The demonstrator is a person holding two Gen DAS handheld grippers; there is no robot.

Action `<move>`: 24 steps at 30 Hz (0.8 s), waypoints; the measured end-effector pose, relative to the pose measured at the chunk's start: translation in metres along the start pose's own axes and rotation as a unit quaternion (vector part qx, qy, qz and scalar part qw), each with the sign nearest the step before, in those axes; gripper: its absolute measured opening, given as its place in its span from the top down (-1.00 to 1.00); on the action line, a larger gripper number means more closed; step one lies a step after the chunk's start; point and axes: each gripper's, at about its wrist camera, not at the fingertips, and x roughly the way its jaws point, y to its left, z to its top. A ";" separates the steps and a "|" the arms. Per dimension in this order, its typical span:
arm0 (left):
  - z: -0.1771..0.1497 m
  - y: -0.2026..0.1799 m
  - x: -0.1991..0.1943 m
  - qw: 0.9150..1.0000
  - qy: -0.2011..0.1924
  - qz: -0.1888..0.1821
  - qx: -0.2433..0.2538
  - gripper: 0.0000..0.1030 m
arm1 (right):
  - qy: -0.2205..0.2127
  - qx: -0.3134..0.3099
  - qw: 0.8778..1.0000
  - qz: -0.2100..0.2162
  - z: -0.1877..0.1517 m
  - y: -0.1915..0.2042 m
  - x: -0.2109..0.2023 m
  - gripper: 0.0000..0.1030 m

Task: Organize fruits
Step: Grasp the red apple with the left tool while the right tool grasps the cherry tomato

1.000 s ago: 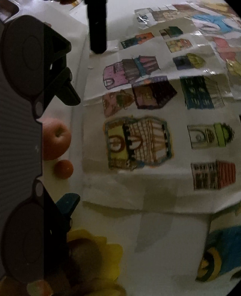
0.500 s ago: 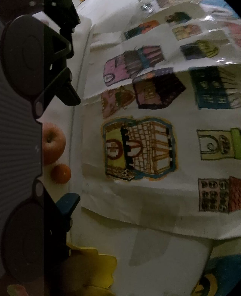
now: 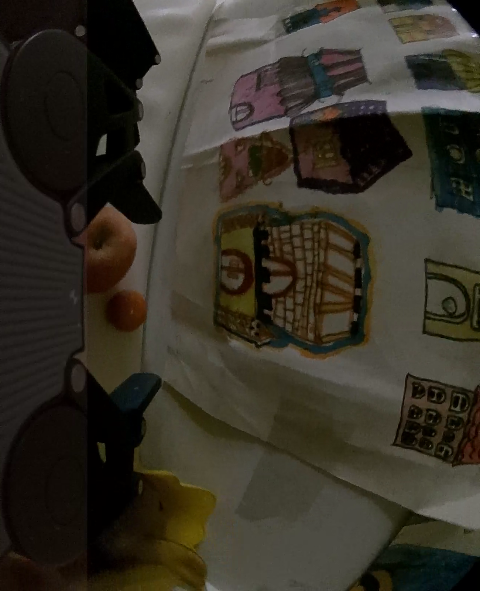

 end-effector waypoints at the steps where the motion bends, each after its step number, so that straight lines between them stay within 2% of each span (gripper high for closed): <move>1: 0.000 -0.001 0.004 1.000 -0.001 -0.001 -0.002 -0.96 | 0.007 -0.002 1.000 -0.002 0.002 0.000 0.002 -0.73; 6: 0.001 -0.005 0.020 1.000 -0.002 -0.005 -0.015 -0.80 | 0.042 -0.009 0.999 -0.003 0.013 0.000 0.011 -0.60; 8: 0.000 -0.005 0.027 1.000 0.000 -0.007 -0.019 -0.66 | 0.052 -0.014 0.999 -0.005 0.017 0.001 0.015 -0.53; 12: -0.003 -0.007 0.036 1.000 0.003 -0.008 -0.024 -0.59 | 0.066 0.004 0.998 0.002 0.024 0.001 0.021 -0.41; 13: -0.003 -0.007 0.038 1.000 0.004 -0.005 -0.026 -0.53 | 0.066 0.007 0.998 0.000 0.023 -0.001 0.021 -0.32; 16: -0.003 -0.006 0.046 0.999 0.006 -0.002 -0.034 -0.30 | 0.068 0.013 0.998 -0.007 0.024 -0.002 0.022 -0.23; 24: -0.003 0.006 0.041 0.999 0.013 0.005 -0.039 -0.23 | 0.076 0.037 0.996 -0.011 0.025 -0.008 0.028 -0.21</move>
